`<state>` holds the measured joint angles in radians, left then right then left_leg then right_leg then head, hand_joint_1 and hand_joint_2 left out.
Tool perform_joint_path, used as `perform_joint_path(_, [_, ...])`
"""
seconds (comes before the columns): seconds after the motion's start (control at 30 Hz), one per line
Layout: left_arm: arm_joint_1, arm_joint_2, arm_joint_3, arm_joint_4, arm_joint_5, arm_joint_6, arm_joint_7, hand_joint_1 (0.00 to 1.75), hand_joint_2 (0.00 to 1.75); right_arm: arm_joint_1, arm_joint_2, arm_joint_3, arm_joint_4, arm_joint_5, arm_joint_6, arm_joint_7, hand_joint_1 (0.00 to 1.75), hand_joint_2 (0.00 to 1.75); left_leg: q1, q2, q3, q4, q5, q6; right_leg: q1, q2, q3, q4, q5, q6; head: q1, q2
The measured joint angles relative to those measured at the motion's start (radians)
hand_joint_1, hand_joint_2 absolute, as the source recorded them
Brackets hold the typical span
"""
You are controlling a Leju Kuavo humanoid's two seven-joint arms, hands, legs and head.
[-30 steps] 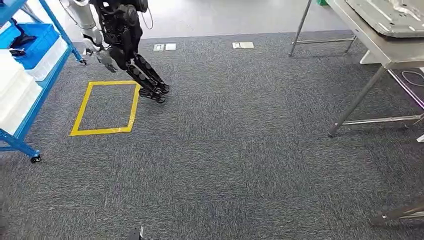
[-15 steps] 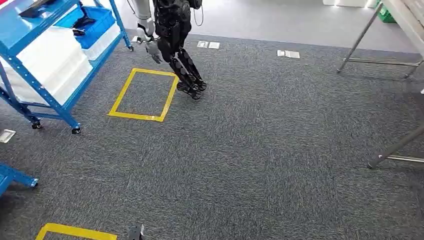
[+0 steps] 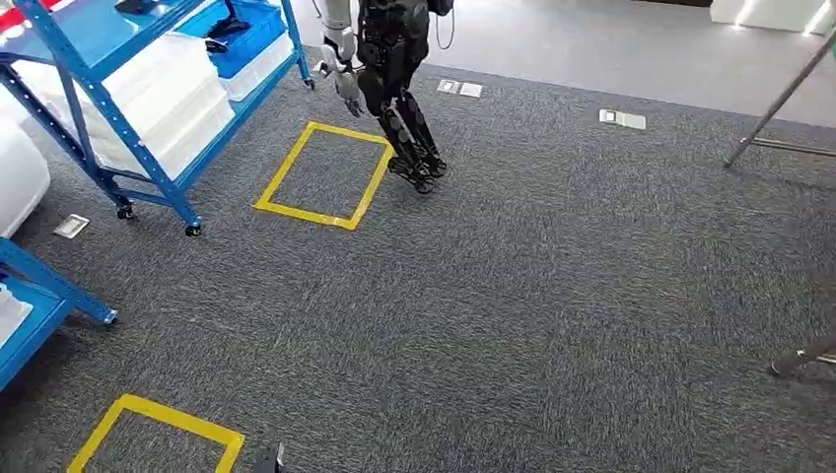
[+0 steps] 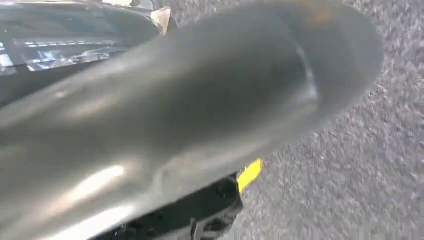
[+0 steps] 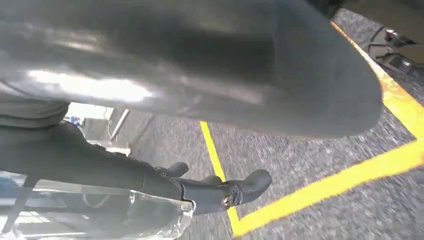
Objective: Take the parts from the cabinet and place them on the table.
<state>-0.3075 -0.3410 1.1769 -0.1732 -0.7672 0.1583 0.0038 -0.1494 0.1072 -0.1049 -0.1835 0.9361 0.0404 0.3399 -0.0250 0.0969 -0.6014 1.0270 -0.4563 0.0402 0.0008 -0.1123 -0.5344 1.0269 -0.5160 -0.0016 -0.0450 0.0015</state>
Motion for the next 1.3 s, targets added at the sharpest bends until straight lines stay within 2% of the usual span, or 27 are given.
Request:
perform_joint_path(0.1, [-0.002, 0.001, -0.001, 0.000, -0.002, 0.001, 0.000, 0.00, 0.00, -0.004, 0.005, 0.000, -0.001, 0.000, 0.000, 0.000, 0.00, 0.00, -0.005, -0.043, 0.001, -0.014, 0.008, 0.011, 0.000, -0.041, 0.015, -0.010, -0.003, 0.010, -0.003, 0.000])
perform_joint_path(0.13, [-0.002, 0.000, -0.002, 0.000, -0.005, 0.001, 0.002, 0.00, 0.00, -0.006, 0.005, 0.000, -0.003, 0.000, 0.000, 0.000, 0.00, 0.00, 0.012, -0.059, 0.021, -0.035, 0.025, 0.012, -0.005, -0.015, 0.010, 0.003, -0.011, 0.015, -0.001, 0.000])
perform_joint_path(0.17, [-0.005, 0.000, -0.002, 0.000, -0.008, 0.002, 0.002, 0.00, 0.00, -0.006, 0.004, 0.000, -0.003, 0.000, 0.000, 0.000, 0.00, 0.00, 0.016, -0.073, 0.025, -0.046, 0.029, 0.018, -0.005, 0.046, -0.005, 0.038, -0.032, 0.013, 0.003, 0.000])
perform_joint_path(0.2, [-0.010, -0.001, -0.002, 0.000, -0.008, 0.003, 0.004, 0.00, 0.00, -0.005, 0.005, 0.000, -0.003, 0.000, 0.000, 0.000, 0.00, 0.00, 0.017, -0.087, 0.023, -0.046, 0.033, 0.022, -0.007, 0.085, -0.037, 0.110, -0.064, 0.009, 0.005, 0.000])
perform_joint_path(0.27, [-0.010, -0.003, -0.003, 0.000, -0.008, 0.002, 0.006, 0.00, 0.00, -0.005, 0.002, 0.000, -0.003, 0.000, 0.003, 0.002, 0.00, 0.00, 0.017, -0.122, 0.022, -0.045, 0.033, 0.023, -0.011, 0.107, -0.117, 0.267, -0.118, 0.009, 0.011, 0.000])
perform_joint_path(0.3, [-0.009, -0.003, -0.002, 0.000, -0.008, 0.002, 0.008, 0.00, 0.00, -0.005, 0.001, 0.000, -0.003, 0.000, 0.004, 0.002, 0.00, 0.00, 0.017, -0.138, 0.023, -0.045, 0.034, 0.022, -0.013, 0.108, -0.143, 0.307, -0.122, 0.015, 0.011, 0.000])
perform_joint_path(0.33, [-0.009, -0.003, -0.002, 0.000, -0.008, 0.002, 0.008, 0.00, 0.00, -0.005, -0.001, 0.000, -0.003, 0.000, 0.005, 0.003, 0.00, 0.00, 0.019, -0.155, 0.024, -0.044, 0.034, 0.021, -0.015, 0.108, -0.147, 0.295, -0.106, 0.025, 0.011, 0.000])
perform_joint_path(0.4, [-0.010, -0.003, -0.002, 0.000, -0.008, 0.003, 0.008, 0.00, 0.00, -0.007, -0.004, 0.000, -0.003, 0.000, 0.005, 0.004, 0.00, 0.00, 0.024, -0.186, 0.026, -0.040, 0.032, 0.012, -0.024, 0.119, -0.087, 0.140, -0.022, 0.053, 0.011, 0.000])
perform_joint_path(0.43, [-0.010, -0.003, -0.002, 0.000, -0.008, 0.003, 0.008, 0.00, 0.00, -0.008, -0.005, 0.000, -0.003, 0.000, 0.005, 0.004, 0.00, 0.00, 0.028, -0.200, 0.026, -0.034, 0.028, 0.005, -0.031, 0.141, -0.045, 0.043, 0.019, 0.064, 0.011, 0.000])
perform_joint_path(0.47, [-0.010, -0.003, -0.002, 0.000, -0.008, 0.003, 0.008, 0.00, 0.00, -0.007, -0.004, 0.000, -0.003, 0.000, 0.005, 0.004, 0.00, 0.00, 0.026, -0.209, 0.021, -0.026, 0.025, -0.003, -0.035, 0.176, -0.032, -0.001, 0.031, 0.067, 0.016, 0.000])
perform_joint_path(0.53, [-0.010, -0.004, -0.003, 0.000, -0.008, 0.003, 0.008, 0.00, 0.00, -0.012, -0.004, 0.000, -0.003, 0.000, 0.006, 0.004, 0.00, 0.00, 0.023, -0.223, 0.011, -0.019, 0.019, -0.015, -0.029, 0.158, -0.025, -0.002, 0.035, 0.036, 0.014, 0.000])
perform_joint_path(0.6, [-0.008, -0.002, -0.002, 0.000, -0.008, 0.004, 0.008, 0.00, 0.00, -0.015, -0.003, -0.001, -0.003, 0.000, 0.006, 0.004, 0.00, 0.00, 0.029, -0.238, 0.006, -0.021, 0.023, -0.023, -0.025, 0.142, -0.025, -0.003, 0.040, 0.024, 0.014, 0.000])
perform_joint_path(0.63, [-0.008, -0.001, -0.002, 0.000, -0.008, 0.004, 0.008, 0.00, 0.00, -0.016, -0.001, -0.001, -0.004, 0.000, 0.006, 0.004, 0.00, 0.00, 0.029, -0.213, 0.005, -0.011, 0.016, -0.025, -0.030, 0.132, -0.025, -0.005, 0.042, 0.020, 0.015, 0.000])
perform_joint_path(0.67, [-0.009, -0.002, -0.002, 0.000, -0.008, 0.004, 0.008, 0.00, 0.00, -0.016, -0.001, -0.001, -0.005, 0.000, 0.006, 0.004, 0.00, 0.00, 0.024, -0.153, -0.008, 0.019, -0.006, -0.029, -0.028, 0.125, -0.024, -0.005, 0.042, 0.012, 0.008, 0.000])
perform_joint_path(0.7, [-0.010, -0.002, -0.002, 0.000, -0.008, 0.004, 0.008, 0.00, 0.00, -0.016, 0.000, -0.001, -0.005, 0.000, 0.006, 0.003, 0.00, 0.00, 0.026, -0.122, -0.038, 0.080, -0.043, -0.034, -0.025, 0.114, -0.023, -0.005, 0.040, 0.007, -0.001, 0.000])
perform_joint_path(0.77, [-0.010, -0.003, -0.002, 0.000, -0.008, 0.004, 0.008, 0.00, 0.00, -0.012, -0.002, -0.001, -0.005, 0.000, 0.006, 0.004, 0.00, 0.00, 0.029, -0.103, -0.128, 0.257, -0.122, -0.038, -0.019, 0.084, -0.024, -0.005, 0.037, -0.001, -0.002, 0.000])
perform_joint_path(0.8, [-0.009, -0.002, -0.002, 0.000, -0.008, 0.004, 0.008, 0.00, 1.75, -0.011, -0.003, -0.001, -0.005, 0.000, 0.006, 0.004, 0.00, 0.00, 0.029, -0.100, -0.157, 0.307, -0.132, -0.039, -0.017, 0.069, -0.025, -0.005, 0.035, -0.003, -0.003, 0.000])
perform_joint_path(0.83, [-0.009, -0.002, -0.002, 0.000, -0.008, 0.004, 0.008, 0.00, 1.75, -0.011, -0.003, -0.001, -0.005, 0.000, 0.006, 0.004, 0.00, 0.00, 0.029, -0.099, -0.158, 0.305, -0.118, -0.038, -0.016, 0.057, -0.024, -0.005, 0.034, -0.004, -0.002, 0.000])
perform_joint_path(0.9, [-0.009, -0.001, -0.002, 0.000, -0.008, 0.004, 0.008, 0.00, 1.75, -0.014, -0.002, -0.001, -0.005, 0.000, 0.006, 0.004, 0.00, 0.00, 0.028, -0.093, -0.097, 0.183, -0.045, -0.030, -0.013, 0.034, -0.020, -0.005, 0.031, -0.006, -0.003, 0.000])
perform_joint_path(0.93, [-0.010, -0.001, -0.002, 0.000, -0.008, 0.004, 0.008, 0.00, 1.75, -0.015, -0.002, -0.001, -0.005, 0.000, 0.006, 0.004, 0.00, 0.00, 0.025, -0.075, -0.046, 0.091, -0.005, -0.022, -0.012, 0.024, -0.017, -0.005, 0.029, -0.005, -0.003, 0.000])
perform_joint_path(0.97, [-0.011, -0.001, -0.003, 0.000, -0.008, 0.001, 0.008, 0.00, 1.75, -0.016, -0.001, -0.001, -0.005, 0.000, 0.006, 0.004, 0.00, 0.00, 0.019, -0.026, 0.000, 0.011, 0.019, -0.011, -0.010, 0.015, -0.012, -0.005, 0.025, -0.003, -0.003, 0.000])
perform_joint_path(1.0, [-0.015, -0.001, -0.003, 0.000, -0.010, 0.000, 0.007, 0.00, 1.75, -0.017, -0.001, -0.001, -0.005, 0.000, 0.006, 0.004, 0.00, 0.00, 0.009, -0.010, 0.003, -0.003, 0.006, -0.011, -0.001, 0.005, -0.011, -0.005, 0.021, 0.004, -0.002, 0.000])
perform_joint_path(1.1, [-0.019, 0.001, -0.011, 0.000, -0.011, -0.008, 0.007, 0.00, 1.75, -0.022, 0.000, -0.001, -0.006, -0.003, 0.006, 0.004, 0.00, 0.00, 0.003, -0.051, -0.002, -0.007, 0.010, -0.001, -0.006, -0.028, -0.002, -0.010, 0.018, 0.015, -0.001, 0.000])
perform_joint_path(1.13, [-0.020, 0.002, -0.013, 0.000, -0.012, -0.008, 0.008, 0.00, 1.75, -0.025, 0.002, -0.001, -0.009, -0.003, 0.006, 0.003, 0.00, 0.00, 0.013, -0.071, 0.016, -0.026, 0.023, 0.008, 0.002, -0.038, -0.002, -0.008, 0.011, 0.023, -0.002, 0.000])
perform_joint_path(1.2, [-0.025, 0.002, -0.017, 0.000, -0.013, -0.006, 0.010, 0.00, 1.75, -0.029, 0.001, -0.002, -0.009, -0.003, 0.006, 0.003, 0.00, 0.00, 0.020, -0.088, 0.020, -0.034, 0.029, 0.016, -0.011, 0.063, -0.031, 0.065, -0.028, 0.020, 0.003, 0.000])
perform_joint_path(1.23, [-0.028, 0.002, -0.018, 0.000, -0.014, -0.008, 0.011, 0.00, 1.75, -0.029, 0.001, -0.002, -0.009, -0.003, 0.006, 0.003, 0.00, 0.00, 0.020, -0.103, 0.018, -0.034, 0.030, 0.018, -0.012, 0.089, -0.068, 0.141, -0.060, 0.015, 0.010, 0.000])
perform_joint_path(1.3, [-0.027, 0.002, -0.019, 0.000, -0.019, -0.008, 0.013, 0.00, 1.75, -0.023, -0.001, -0.006, -0.009, -0.005, 0.006, 0.003, 0.00, 0.00, 0.020, -0.138, 0.017, -0.034, 0.030, 0.019, -0.014, 0.106, -0.144, 0.287, -0.105, 0.017, 0.011, 0.000])
